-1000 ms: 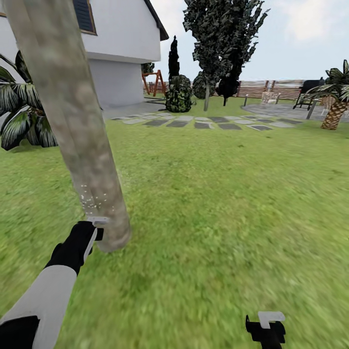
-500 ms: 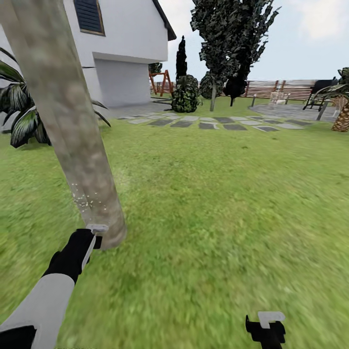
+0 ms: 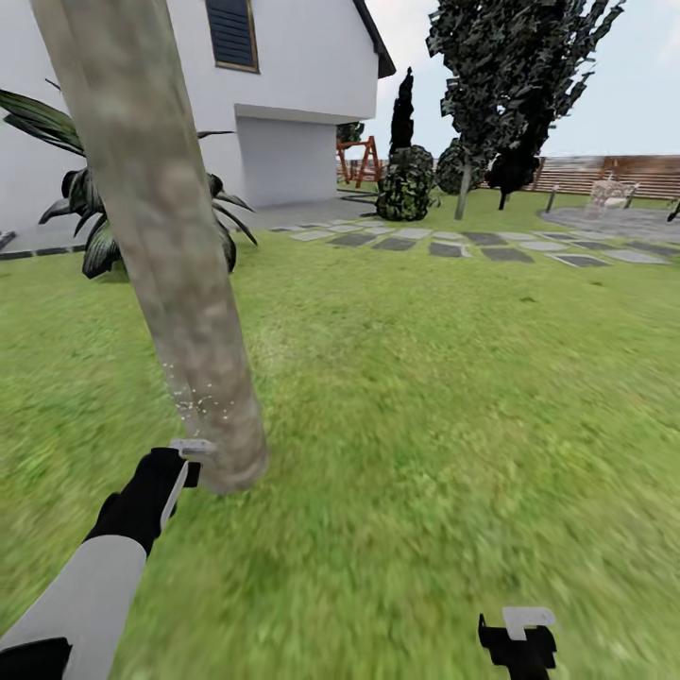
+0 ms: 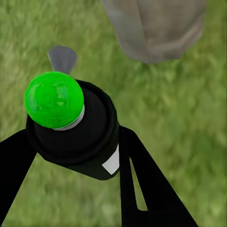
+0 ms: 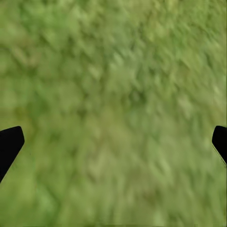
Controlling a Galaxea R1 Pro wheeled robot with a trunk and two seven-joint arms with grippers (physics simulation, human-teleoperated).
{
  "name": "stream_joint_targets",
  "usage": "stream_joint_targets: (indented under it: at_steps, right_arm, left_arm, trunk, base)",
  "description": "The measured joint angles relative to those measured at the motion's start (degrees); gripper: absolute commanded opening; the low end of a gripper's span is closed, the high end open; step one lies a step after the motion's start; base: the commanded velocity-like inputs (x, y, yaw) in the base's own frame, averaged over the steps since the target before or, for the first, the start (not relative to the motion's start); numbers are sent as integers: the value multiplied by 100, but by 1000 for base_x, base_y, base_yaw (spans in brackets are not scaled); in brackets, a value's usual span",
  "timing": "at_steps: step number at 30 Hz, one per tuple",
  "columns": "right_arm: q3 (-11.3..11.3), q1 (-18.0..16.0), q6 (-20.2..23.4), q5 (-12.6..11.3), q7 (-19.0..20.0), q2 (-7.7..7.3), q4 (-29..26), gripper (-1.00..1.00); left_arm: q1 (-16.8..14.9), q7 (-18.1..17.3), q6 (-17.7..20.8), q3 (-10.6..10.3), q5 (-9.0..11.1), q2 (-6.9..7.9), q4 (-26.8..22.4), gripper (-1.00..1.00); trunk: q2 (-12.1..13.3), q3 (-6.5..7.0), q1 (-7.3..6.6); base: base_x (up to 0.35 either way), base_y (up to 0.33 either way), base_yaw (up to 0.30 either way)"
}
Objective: In the garden, pick up the pesticide atomizer on the floor and spray pesticide onto both trees until each tree trunk is fully covered.
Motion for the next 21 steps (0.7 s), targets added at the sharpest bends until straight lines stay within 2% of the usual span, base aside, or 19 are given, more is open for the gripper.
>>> stream_joint_targets:
  at_steps: [12,21]
  right_arm:
    - [0,1,0,0,-1,-1,2,100]
    - [0,0,0,0,-1,0,3,100]
  left_arm:
    - [62,1,-25,4,23,-52,-97,-100]
    - [-32,-38,71,-21,-26,-38,-486,-100]
  trunk:
    - [0,0,3]
    - [0,0,3]
  base:
    - [32,-263,14]
    - [0,-272,249]
